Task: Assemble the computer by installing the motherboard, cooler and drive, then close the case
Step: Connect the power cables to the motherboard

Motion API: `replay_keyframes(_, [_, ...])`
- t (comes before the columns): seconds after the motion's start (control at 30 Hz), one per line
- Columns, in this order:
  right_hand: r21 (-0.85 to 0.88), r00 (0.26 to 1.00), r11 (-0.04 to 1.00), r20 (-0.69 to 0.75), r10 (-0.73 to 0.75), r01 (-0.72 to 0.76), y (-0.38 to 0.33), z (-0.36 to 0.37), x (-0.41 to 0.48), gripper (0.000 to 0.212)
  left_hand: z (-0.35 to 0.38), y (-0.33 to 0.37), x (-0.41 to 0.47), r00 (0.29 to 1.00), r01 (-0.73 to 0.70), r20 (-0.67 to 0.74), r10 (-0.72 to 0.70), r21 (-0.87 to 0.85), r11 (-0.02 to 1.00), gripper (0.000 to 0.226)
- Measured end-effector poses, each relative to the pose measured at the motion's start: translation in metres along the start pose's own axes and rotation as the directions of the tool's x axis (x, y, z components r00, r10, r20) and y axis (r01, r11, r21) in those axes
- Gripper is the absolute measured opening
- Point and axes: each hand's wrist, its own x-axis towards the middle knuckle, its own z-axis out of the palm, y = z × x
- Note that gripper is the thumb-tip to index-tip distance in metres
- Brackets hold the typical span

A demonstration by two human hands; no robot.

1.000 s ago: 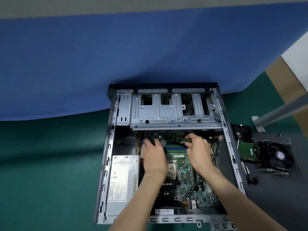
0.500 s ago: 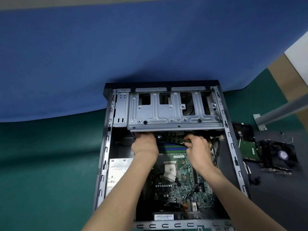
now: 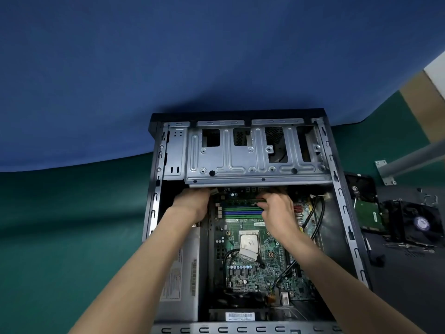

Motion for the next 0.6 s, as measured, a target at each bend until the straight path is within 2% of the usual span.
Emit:
replay_keyframes(0.23, [-0.003, 0.999, 1.0, -0.029, -0.014, 0.014, -0.001, 0.003, 0.004, 0.04, 0.0, -0.003, 0.004, 1.0, -0.023, 0.011, 0.025, -0.092, 0.996, 0.028])
replay_keyframes(0.47, [-0.104, 0.993, 0.99, -0.069, -0.097, 0.09, 0.003, 0.009, 0.004, 0.037, 0.001, -0.004, 0.011, 0.996, -0.026, 0.084, 0.043, -0.191, 0.981, 0.025])
replay_keyframes(0.6, [-0.223, 0.982, 0.965, -0.095, -0.161, 0.136, 0.001, 0.01, 0.0, 0.035, 0.002, -0.002, 0.012, 0.987, -0.02, 0.144, 0.064, -0.29, 0.957, 0.028])
